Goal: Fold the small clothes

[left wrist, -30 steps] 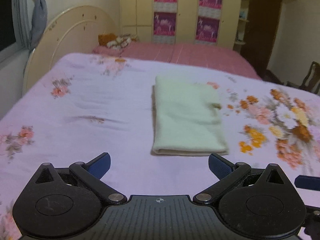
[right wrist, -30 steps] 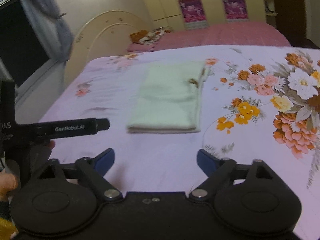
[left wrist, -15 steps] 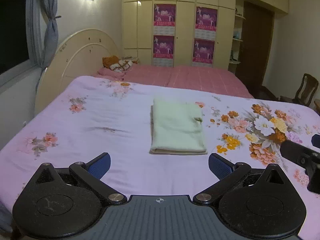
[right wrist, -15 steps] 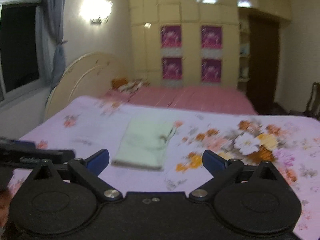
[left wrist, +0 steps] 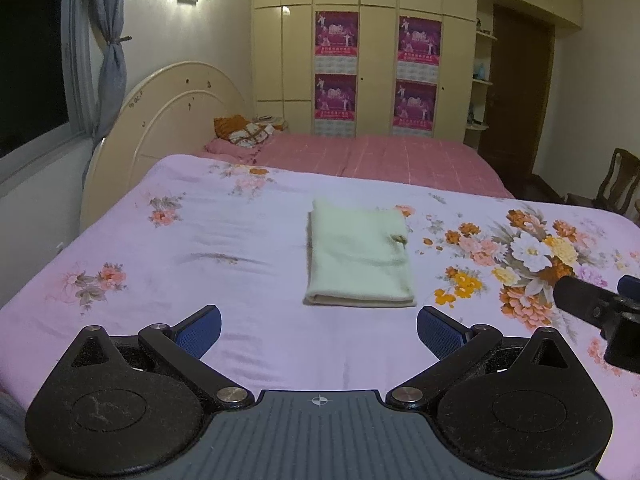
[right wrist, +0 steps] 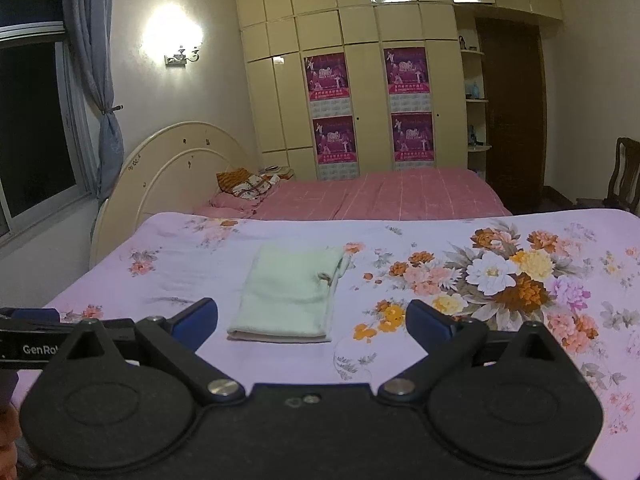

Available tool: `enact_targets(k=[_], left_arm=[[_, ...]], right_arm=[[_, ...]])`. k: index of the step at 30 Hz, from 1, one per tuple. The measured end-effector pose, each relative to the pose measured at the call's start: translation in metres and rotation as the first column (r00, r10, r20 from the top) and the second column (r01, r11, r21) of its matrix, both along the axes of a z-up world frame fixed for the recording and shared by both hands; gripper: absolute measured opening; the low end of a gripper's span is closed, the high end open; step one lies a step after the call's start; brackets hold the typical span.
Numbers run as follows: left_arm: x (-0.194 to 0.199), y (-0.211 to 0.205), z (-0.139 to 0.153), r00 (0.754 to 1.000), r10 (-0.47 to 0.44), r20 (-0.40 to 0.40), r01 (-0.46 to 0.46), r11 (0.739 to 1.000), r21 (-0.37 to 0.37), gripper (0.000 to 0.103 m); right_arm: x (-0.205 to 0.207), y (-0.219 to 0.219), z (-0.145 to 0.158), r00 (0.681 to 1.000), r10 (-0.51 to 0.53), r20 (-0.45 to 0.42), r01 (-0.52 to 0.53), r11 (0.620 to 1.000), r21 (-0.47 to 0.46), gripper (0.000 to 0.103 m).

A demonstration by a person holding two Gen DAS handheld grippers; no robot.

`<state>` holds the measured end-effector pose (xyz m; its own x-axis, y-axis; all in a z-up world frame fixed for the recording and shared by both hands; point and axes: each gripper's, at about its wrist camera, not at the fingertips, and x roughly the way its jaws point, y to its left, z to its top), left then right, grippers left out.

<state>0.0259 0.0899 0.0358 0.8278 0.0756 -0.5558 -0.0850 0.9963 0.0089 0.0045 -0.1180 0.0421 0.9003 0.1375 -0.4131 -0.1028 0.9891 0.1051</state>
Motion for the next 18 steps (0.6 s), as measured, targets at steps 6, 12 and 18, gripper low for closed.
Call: enact_targets(k=[6,12,18], left_arm=[[0.0005,-0.0003,-0.0009,1.0,0.006,-0.001,-0.006,1.0,0.002,0.103],[0.0034,-0.0018,-0.0018,1.0,0.011,-0.007,-0.011,1.0,0.004,0.103],[0.0048,-0.0018,-0.0016,1.0,0.009,-0.004,-0.009,1.0,0.004,0.103]], right_arm=[[0.0019,0.0018,-0.0021,1.0,0.016,-0.007,-0.016,1.0,0.001,0.1],[0.0018,0.0022,-0.0031,1.0,0.021,-0.012,-0.021,1.0,0.003,0.1],[0.0029,0.0013,-0.0047,1.0,0.021,-0.018,-0.021,1.0,0.005,0.101]])
